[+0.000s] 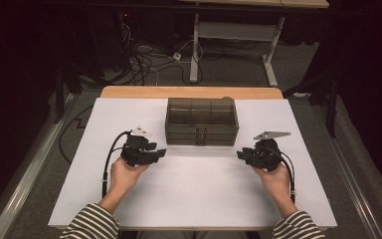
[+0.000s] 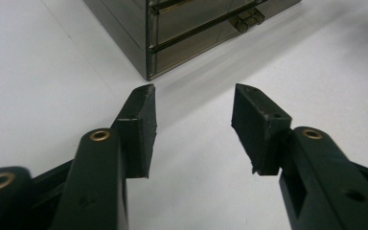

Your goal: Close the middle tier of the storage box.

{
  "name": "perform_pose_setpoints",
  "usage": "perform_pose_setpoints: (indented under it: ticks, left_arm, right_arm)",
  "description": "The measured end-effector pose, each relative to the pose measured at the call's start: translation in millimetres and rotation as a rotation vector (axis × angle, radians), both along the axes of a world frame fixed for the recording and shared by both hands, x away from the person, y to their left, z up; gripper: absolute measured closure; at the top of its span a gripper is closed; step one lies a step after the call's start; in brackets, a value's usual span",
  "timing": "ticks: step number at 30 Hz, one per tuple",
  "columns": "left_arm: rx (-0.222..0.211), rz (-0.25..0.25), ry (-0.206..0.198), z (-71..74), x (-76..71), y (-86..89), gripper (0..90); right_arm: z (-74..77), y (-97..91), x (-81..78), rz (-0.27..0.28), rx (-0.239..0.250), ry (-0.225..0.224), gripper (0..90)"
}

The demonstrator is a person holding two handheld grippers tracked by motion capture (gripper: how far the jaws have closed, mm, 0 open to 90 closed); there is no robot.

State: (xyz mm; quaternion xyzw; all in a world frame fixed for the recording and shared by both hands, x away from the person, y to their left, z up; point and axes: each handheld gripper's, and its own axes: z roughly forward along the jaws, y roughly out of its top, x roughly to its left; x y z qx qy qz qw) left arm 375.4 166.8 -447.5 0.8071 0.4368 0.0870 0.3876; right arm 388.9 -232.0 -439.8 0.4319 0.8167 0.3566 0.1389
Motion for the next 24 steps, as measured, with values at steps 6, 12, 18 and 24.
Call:
perform_pose_setpoints:
  ticks: [6, 12, 18, 24]
  left_arm:
    - [-0.019, 0.003, -0.014, 0.0, -6.9, 4.1, 47.5]
    - [-0.035, 0.006, -0.024, -2.1, -14.6, 9.5, 46.7]
    - [-0.06, 0.007, -0.036, -3.1, -22.5, 15.6, 46.6]
    - [-0.064, 0.011, -0.056, -3.3, -28.7, 19.7, 45.7]
  right_arm:
    - [-1.5, -3.4, -7.3, 0.004, 0.02, -0.004, 65.6]
    - [-1.8, -7.2, -15.5, 0.005, 0.035, -0.008, 63.5]
    - [-2.8, -10.3, -21.3, 0.003, 0.049, -0.014, 62.5]
    - [-5.4, -12.8, -25.5, 0.002, 0.051, -0.018, 61.6]
